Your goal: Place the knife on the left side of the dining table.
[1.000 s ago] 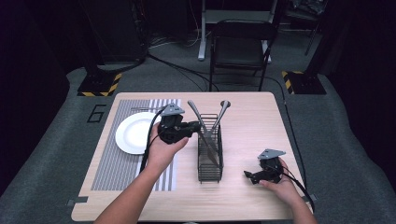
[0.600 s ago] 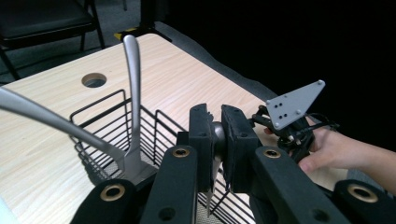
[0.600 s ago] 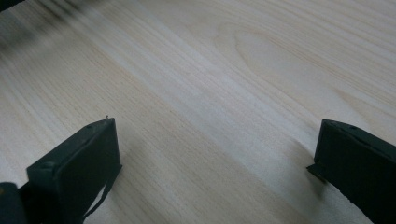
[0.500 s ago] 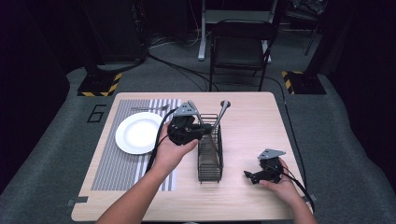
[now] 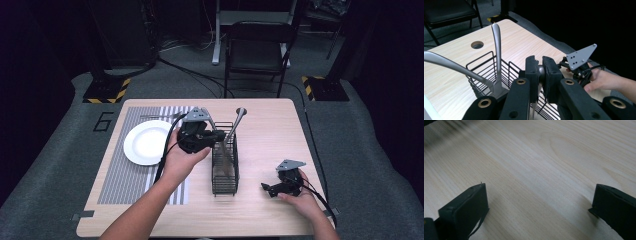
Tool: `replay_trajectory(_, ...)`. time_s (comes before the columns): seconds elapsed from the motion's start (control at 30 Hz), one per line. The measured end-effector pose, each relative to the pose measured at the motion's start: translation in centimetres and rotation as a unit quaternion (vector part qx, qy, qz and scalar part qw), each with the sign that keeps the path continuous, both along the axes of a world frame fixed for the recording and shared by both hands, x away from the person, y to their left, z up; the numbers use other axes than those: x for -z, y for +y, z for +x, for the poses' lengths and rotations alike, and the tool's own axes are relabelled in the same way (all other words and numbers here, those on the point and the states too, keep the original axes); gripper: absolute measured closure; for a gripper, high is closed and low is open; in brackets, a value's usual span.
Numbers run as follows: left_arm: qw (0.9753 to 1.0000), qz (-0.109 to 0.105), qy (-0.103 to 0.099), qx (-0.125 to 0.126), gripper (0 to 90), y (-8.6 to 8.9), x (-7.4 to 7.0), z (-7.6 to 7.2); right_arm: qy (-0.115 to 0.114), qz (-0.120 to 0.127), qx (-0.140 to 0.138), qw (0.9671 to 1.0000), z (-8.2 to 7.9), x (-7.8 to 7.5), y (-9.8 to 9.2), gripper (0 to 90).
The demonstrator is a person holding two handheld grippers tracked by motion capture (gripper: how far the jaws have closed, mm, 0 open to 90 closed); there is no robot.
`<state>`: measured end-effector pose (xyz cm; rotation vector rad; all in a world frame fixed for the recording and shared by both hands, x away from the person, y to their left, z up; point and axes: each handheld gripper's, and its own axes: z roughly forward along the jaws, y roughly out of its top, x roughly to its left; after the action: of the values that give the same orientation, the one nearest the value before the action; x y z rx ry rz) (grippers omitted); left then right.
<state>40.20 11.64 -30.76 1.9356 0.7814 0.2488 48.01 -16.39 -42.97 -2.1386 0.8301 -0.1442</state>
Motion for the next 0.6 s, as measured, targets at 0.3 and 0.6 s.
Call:
replay_trajectory(0.3,1.0000,0.000,-0.003,-0.006,83.6,0.6,-1.4,-0.6,0.000,0.000,0.000,1.0000,0.0,0.0,0.0,0.0)
replay_trajectory(0.6,0.9998,-0.003,-0.015,-0.013,83.6,1.2,-3.1,-1.4,0.000,0.000,0.000,1.0000,0.0,0.0,0.0,0.0)
